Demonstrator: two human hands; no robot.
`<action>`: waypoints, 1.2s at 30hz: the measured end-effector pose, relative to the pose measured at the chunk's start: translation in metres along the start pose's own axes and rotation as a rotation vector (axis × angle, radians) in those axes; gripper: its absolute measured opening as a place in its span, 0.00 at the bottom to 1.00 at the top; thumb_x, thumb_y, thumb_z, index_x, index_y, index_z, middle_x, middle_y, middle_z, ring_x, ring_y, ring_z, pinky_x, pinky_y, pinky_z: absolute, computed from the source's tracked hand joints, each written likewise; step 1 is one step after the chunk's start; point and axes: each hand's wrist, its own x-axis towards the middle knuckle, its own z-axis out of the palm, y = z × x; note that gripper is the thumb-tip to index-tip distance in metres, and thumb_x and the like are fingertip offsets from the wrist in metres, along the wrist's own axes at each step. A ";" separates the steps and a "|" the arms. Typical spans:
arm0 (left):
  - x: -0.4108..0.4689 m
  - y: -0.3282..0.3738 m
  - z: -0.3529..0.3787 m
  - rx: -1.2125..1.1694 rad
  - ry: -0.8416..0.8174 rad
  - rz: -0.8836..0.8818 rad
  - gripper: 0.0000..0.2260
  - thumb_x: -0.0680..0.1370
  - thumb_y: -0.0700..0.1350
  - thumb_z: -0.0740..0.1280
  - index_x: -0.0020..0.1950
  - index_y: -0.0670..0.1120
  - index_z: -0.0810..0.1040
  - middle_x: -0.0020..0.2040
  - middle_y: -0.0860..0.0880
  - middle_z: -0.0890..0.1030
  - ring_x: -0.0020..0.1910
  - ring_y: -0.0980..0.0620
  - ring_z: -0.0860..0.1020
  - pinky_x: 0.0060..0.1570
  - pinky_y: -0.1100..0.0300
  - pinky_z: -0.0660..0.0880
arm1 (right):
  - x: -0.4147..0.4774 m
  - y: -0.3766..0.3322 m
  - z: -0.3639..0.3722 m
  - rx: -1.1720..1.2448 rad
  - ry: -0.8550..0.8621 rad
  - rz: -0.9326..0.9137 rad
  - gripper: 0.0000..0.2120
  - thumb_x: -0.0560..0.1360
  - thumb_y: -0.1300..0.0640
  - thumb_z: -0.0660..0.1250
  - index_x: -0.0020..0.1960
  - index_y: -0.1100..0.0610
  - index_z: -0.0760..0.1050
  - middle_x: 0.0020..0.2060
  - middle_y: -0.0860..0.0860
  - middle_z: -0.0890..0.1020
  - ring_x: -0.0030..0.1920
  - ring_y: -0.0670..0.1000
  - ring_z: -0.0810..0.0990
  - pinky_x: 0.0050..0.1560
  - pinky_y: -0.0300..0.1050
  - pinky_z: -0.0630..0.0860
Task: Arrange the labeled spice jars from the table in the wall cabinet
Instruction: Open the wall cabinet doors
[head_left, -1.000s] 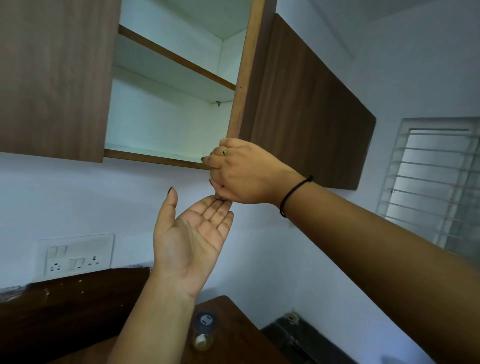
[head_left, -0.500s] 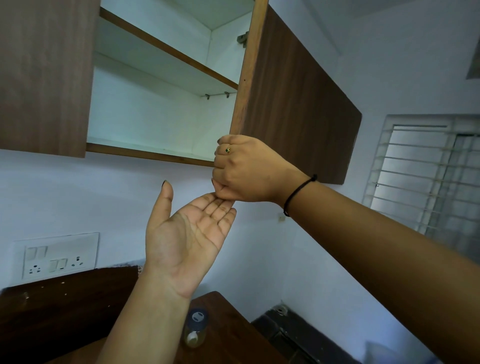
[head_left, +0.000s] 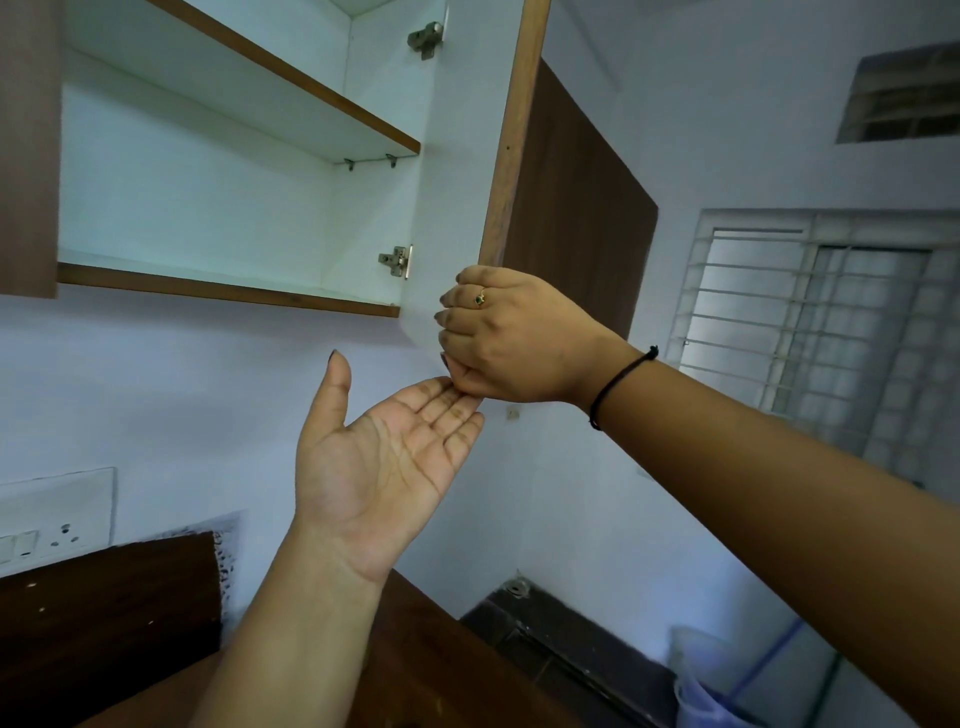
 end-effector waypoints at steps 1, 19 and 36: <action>0.001 -0.002 -0.001 0.002 -0.009 -0.006 0.42 0.78 0.66 0.56 0.76 0.32 0.59 0.72 0.32 0.69 0.74 0.37 0.67 0.74 0.43 0.60 | -0.003 0.001 -0.001 -0.007 -0.023 0.001 0.28 0.83 0.52 0.42 0.48 0.60 0.81 0.45 0.55 0.83 0.51 0.58 0.80 0.67 0.52 0.66; 0.019 -0.029 -0.005 -0.084 -0.050 -0.057 0.39 0.78 0.65 0.56 0.75 0.33 0.60 0.74 0.34 0.67 0.74 0.40 0.66 0.69 0.46 0.65 | -0.037 0.009 0.004 -0.063 0.082 -0.018 0.22 0.82 0.53 0.52 0.52 0.61 0.83 0.52 0.55 0.85 0.57 0.56 0.82 0.68 0.51 0.69; 0.032 -0.043 -0.003 -0.074 -0.025 -0.099 0.37 0.78 0.63 0.57 0.75 0.35 0.62 0.74 0.36 0.68 0.75 0.41 0.66 0.70 0.48 0.64 | -0.053 0.013 0.003 -0.064 0.007 0.017 0.19 0.81 0.52 0.57 0.57 0.60 0.83 0.57 0.55 0.84 0.60 0.55 0.82 0.69 0.51 0.69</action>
